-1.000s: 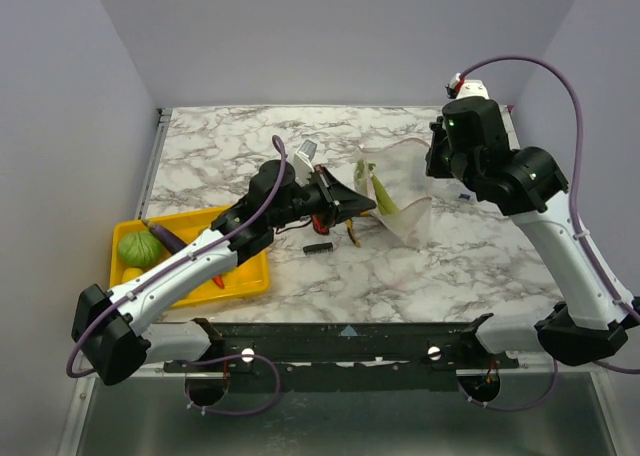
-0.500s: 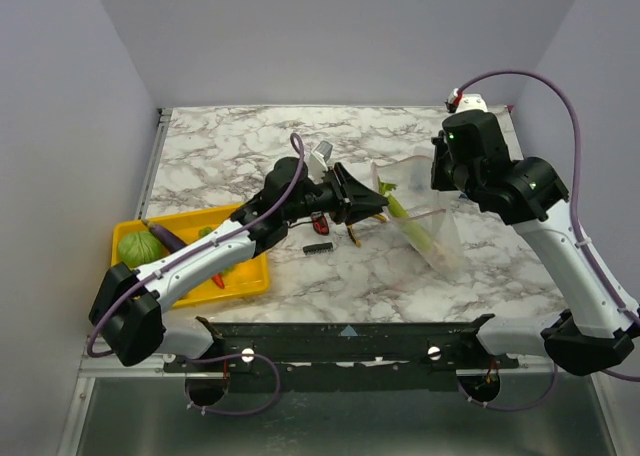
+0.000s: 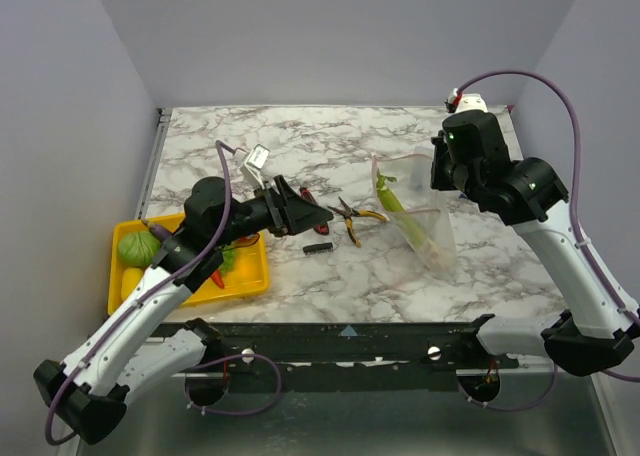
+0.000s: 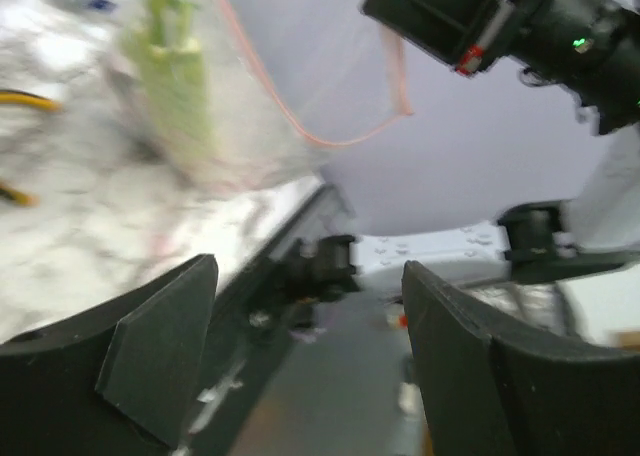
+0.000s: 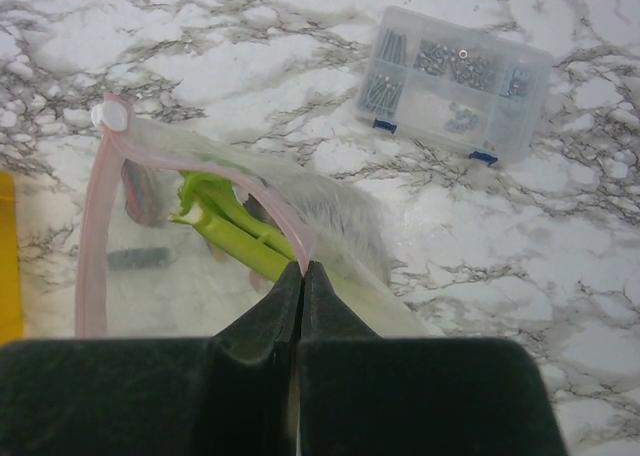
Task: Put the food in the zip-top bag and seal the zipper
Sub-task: Adjust the zipper food storage bag at the center of the board, then pick up the fake vegetable from the bin.
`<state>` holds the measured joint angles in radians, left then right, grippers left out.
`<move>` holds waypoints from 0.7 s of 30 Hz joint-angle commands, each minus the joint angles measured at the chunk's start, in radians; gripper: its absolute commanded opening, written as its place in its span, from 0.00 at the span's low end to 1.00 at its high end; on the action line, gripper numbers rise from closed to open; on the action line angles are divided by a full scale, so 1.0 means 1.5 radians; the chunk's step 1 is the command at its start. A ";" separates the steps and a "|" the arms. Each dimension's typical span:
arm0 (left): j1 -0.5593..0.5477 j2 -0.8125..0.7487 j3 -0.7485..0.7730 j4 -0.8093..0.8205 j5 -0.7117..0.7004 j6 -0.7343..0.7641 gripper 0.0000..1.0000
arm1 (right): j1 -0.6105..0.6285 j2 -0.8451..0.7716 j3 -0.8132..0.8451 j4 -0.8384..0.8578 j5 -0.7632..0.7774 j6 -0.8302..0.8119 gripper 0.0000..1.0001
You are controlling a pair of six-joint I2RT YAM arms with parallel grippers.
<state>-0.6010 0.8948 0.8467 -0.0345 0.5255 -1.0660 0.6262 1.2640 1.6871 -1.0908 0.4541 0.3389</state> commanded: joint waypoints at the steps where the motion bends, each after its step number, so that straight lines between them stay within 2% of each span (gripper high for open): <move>1: 0.029 -0.027 0.094 -0.398 -0.206 0.296 0.76 | -0.002 -0.022 -0.003 0.033 -0.001 -0.009 0.01; 3: 0.050 -0.020 0.106 -0.486 -0.310 0.336 0.78 | -0.002 -0.027 -0.003 0.037 -0.005 -0.011 0.01; 5: 0.077 -0.015 0.099 -0.515 -0.396 0.349 0.80 | -0.002 -0.029 -0.005 0.040 -0.003 -0.013 0.00; 9: 0.133 -0.005 0.070 -0.484 -0.474 0.364 0.86 | -0.003 -0.032 -0.003 0.039 -0.001 -0.017 0.01; 12: 0.191 0.013 0.040 -0.426 -0.463 0.356 0.88 | -0.002 -0.036 0.000 0.036 0.001 -0.017 0.01; 17: 0.312 0.085 0.019 -0.371 -0.351 0.272 0.88 | -0.003 -0.038 -0.001 0.033 0.000 -0.016 0.01; 19: 0.337 0.123 0.028 -0.371 -0.319 0.248 0.88 | -0.003 -0.037 -0.002 0.032 -0.005 -0.015 0.00; 21: 0.344 0.156 0.037 -0.372 -0.332 0.228 0.88 | -0.002 -0.037 -0.006 0.034 -0.008 -0.013 0.01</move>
<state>-0.1276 1.0454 0.8875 -0.6285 -0.0288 -0.6357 0.6262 1.2282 1.6852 -1.0706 0.4534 0.3279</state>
